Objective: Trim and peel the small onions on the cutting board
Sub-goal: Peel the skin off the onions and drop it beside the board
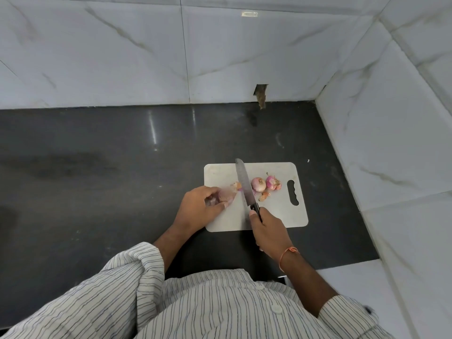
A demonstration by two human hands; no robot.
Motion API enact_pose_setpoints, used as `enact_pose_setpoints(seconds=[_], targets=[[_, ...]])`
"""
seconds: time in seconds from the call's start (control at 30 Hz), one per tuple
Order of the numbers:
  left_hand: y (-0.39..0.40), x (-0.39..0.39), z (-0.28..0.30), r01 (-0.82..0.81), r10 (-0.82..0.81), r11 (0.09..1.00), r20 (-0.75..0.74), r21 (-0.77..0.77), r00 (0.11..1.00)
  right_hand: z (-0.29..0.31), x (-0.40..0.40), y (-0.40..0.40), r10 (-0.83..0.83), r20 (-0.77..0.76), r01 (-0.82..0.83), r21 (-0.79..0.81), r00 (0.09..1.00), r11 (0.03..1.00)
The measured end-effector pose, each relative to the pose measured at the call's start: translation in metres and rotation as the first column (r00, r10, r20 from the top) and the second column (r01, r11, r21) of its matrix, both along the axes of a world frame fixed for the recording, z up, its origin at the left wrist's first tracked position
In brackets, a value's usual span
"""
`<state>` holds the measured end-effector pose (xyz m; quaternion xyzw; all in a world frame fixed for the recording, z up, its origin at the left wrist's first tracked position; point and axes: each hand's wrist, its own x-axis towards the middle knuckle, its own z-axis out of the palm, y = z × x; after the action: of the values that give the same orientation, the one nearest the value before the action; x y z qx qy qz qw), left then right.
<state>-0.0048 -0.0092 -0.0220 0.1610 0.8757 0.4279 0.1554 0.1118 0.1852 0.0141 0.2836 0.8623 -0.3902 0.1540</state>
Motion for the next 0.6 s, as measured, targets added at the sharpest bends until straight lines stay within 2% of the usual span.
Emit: enact_pose_setpoints(seconds=[0.2,0.33,0.4,0.43,0.47,0.53,0.6], targets=[[-0.007,0.009,0.013,0.003,-0.011,0.988,0.051,0.157,0.999,-0.004,-0.007,0.006,0.080,0.040,-0.086,0.177,0.996,0.980],[-0.006,0.011,0.029,-0.008,-0.016,0.975,0.106,0.222,0.994,0.004,-0.011,0.013,0.171,0.143,-0.212,0.361,0.975,0.908],[-0.003,0.012,0.037,0.007,-0.035,0.969,0.111,0.248,0.993,0.010,-0.014,0.013,0.212,0.108,-0.238,0.447,0.971,0.862],[-0.002,0.013,0.041,0.017,-0.049,0.965,0.118,0.261,0.992,0.013,-0.014,0.012,0.230,0.030,-0.218,0.446,0.973,0.868],[0.000,0.013,0.043,0.027,-0.061,0.963,0.121,0.267,0.991,0.017,-0.015,0.011,0.242,-0.080,-0.192,0.396,0.967,0.898],[0.002,0.014,0.046,0.039,-0.079,0.959,0.132,0.281,0.988,0.028,-0.018,0.006,0.192,-0.260,-0.161,0.135,0.946,0.978],[0.003,0.014,0.048,0.037,-0.084,0.952,0.141,0.305,0.986,0.037,-0.020,0.002,0.103,-0.304,-0.154,-0.149,0.947,0.977]])
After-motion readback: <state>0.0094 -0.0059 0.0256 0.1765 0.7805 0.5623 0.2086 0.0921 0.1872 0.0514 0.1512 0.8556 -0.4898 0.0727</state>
